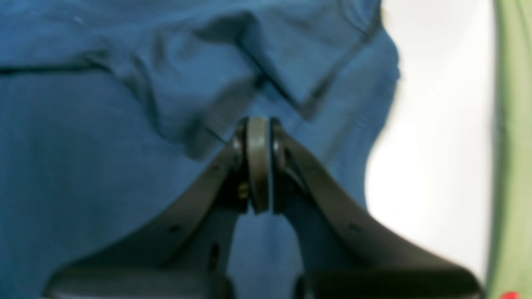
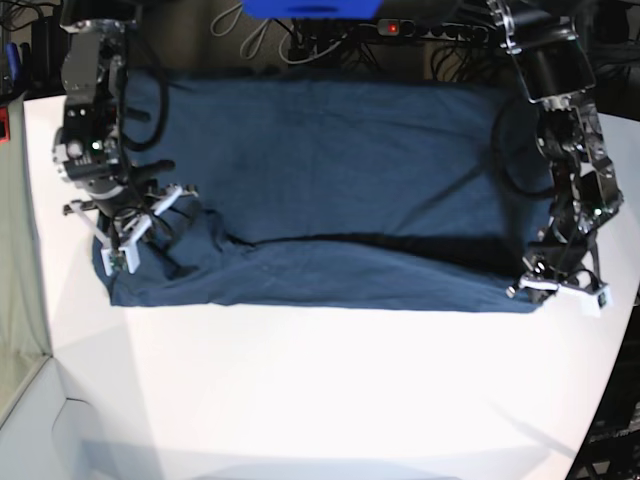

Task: Layout the t-shirt on the table in an organized manner, then fold the t-shirt properly
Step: 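Move the right gripper along the shirt edge and grasp the hem fold, then lift the shirt with both grippers and lay it flat again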

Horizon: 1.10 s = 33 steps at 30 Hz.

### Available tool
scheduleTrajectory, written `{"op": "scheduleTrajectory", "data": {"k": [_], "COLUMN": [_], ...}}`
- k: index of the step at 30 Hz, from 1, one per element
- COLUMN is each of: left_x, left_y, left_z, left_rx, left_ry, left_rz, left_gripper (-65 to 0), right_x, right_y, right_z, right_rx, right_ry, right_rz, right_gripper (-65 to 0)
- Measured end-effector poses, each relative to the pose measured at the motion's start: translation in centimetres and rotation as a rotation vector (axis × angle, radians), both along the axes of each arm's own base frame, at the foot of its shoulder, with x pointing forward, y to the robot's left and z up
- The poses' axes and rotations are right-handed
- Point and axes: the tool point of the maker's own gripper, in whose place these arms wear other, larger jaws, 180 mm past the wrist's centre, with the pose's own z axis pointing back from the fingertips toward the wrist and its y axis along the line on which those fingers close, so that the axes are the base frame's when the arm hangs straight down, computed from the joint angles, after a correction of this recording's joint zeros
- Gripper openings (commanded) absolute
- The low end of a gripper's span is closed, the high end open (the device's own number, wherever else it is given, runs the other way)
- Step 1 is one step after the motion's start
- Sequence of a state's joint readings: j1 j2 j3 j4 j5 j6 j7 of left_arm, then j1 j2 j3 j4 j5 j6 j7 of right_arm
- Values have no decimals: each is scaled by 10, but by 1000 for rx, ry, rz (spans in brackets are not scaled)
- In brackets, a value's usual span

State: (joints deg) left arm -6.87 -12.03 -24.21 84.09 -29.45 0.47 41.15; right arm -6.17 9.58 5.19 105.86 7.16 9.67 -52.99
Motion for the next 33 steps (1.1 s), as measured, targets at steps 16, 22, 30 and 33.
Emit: {"op": "scheduleTrajectory", "data": {"k": [16, 22, 30, 33], "left_x": [3, 3, 3, 3], "left_y": [-1, -1, -1, -1], "left_z": [2, 2, 1, 0], "left_rx": [0, 3, 6, 5], "left_ry": [-4, -1, 1, 3], "left_rz": [-4, -4, -4, -5], "left_gripper": [-650, -650, -650, -650], "right_x": [-6, -8, 8, 7], "right_y": [39, 61, 57, 54], "right_z": [-34, -36, -37, -44], "right_rx": [75, 74, 65, 61], "right_ry": [96, 107, 101, 124], "right_rz": [42, 122, 112, 106], "right_gripper": [-462, -357, -356, -355]}}
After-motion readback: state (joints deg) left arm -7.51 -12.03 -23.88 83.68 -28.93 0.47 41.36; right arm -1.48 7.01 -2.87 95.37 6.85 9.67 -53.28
